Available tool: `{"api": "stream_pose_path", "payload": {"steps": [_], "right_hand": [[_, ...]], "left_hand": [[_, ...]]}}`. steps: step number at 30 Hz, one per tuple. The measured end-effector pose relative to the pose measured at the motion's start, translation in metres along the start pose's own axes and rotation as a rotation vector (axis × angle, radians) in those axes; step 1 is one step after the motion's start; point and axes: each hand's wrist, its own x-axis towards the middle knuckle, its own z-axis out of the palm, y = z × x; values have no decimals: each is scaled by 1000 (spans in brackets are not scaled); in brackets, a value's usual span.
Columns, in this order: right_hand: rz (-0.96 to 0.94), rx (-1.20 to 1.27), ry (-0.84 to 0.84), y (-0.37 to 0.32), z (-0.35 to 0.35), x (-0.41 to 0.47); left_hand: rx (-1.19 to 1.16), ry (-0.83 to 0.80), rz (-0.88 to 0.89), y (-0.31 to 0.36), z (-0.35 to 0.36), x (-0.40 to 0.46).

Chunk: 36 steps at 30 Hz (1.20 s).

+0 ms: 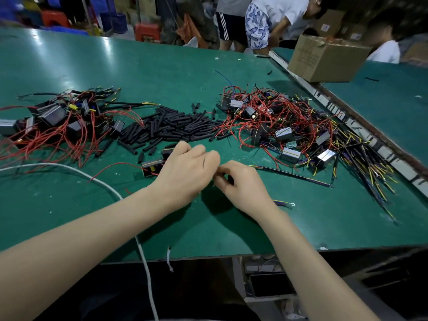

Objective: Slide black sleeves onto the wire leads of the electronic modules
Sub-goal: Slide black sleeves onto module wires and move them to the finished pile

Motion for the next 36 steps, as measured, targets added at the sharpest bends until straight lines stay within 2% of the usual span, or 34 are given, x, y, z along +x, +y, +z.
{"api": "stream_pose_path", "payload": {"steps": [3, 5, 7, 11, 13, 17, 19, 25, 29, 36], "right_hand": [[9, 169, -26, 4, -5, 0], [42, 284, -36, 3, -4, 1], [69, 348, 20, 1, 1, 2], [13, 231, 190, 1, 9, 1], [-13, 163, 226, 4, 8, -1], [-77, 90, 258, 4, 6, -4], [-97, 74, 266, 2, 6, -4], [-106, 74, 250, 1, 7, -7], [-109, 64, 251, 0, 7, -8], [-111, 62, 280, 0, 10, -9]], "left_hand": [[21, 145, 202, -17, 4, -7], [-3, 172, 284, -28, 2, -9], [-55, 166, 229, -32, 2, -9], [-414, -54, -209, -35, 7, -5], [-522, -174, -336, -44, 10, -2], [-395, -409, -195, -60, 8, -1], [-383, -443, -157, -58, 6, 0], [-392, -290, -174, -45, 4, 1], [-382, -293, -144, -39, 5, 0], [-459, -319, -192, -39, 6, 1]]}}
